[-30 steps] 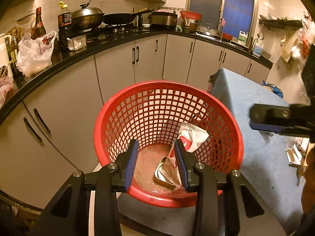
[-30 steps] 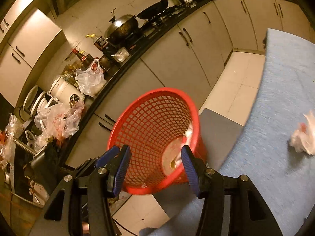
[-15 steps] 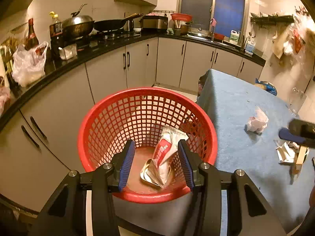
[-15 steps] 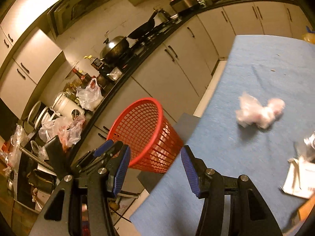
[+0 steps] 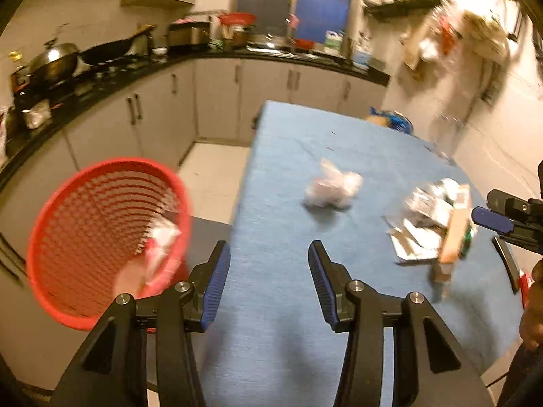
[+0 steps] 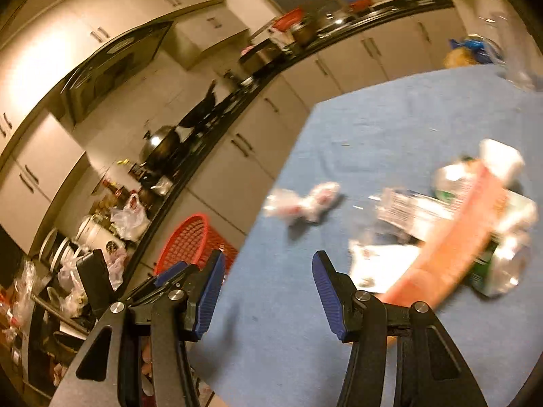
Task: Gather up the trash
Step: 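Grasp the clear plastic bag with the left tool while the right tool reaches the orange box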
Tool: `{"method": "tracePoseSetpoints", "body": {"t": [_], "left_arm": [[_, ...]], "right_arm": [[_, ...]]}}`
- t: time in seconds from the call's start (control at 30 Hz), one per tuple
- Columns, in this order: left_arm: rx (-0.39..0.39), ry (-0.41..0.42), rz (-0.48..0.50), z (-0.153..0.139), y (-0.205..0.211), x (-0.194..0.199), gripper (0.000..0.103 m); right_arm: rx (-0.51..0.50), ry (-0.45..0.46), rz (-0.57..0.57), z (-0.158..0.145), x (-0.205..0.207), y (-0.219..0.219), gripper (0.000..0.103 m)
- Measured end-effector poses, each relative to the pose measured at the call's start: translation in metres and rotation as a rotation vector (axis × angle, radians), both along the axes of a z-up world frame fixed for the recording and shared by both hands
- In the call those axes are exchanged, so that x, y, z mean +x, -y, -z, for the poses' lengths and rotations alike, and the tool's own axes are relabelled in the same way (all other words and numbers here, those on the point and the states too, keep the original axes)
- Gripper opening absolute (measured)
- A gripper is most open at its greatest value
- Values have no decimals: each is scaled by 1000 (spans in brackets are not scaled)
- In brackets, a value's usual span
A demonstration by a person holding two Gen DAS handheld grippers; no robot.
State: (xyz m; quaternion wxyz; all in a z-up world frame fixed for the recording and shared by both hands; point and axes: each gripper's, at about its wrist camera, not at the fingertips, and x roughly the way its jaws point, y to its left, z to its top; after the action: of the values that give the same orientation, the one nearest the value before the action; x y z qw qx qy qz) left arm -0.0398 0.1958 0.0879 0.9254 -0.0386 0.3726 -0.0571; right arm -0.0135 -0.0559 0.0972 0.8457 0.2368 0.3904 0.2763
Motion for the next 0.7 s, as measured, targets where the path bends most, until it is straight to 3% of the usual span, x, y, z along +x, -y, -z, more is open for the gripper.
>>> {"method": "tracePoseSetpoints", "body": {"t": [0.1,0.23,0.3,0.57,0.7], "left_arm": [[8,-26,52,7,28,-1,49],[16,-37,67,10,54,13,70],[7,-50,53,11,57,28,71],[-123,-174,-54,37,62,111,71],[-271,-232,-113,48,56,140,71]], "right_arm": [[10,-24,33,11,-6,27,58],[42,-51,68,22,-10,58,60],[58,-56,84,25,-10,70,60],[94,-54,122,29,-17,102,60],[100,-64,137,34,-19,113,60]]}}
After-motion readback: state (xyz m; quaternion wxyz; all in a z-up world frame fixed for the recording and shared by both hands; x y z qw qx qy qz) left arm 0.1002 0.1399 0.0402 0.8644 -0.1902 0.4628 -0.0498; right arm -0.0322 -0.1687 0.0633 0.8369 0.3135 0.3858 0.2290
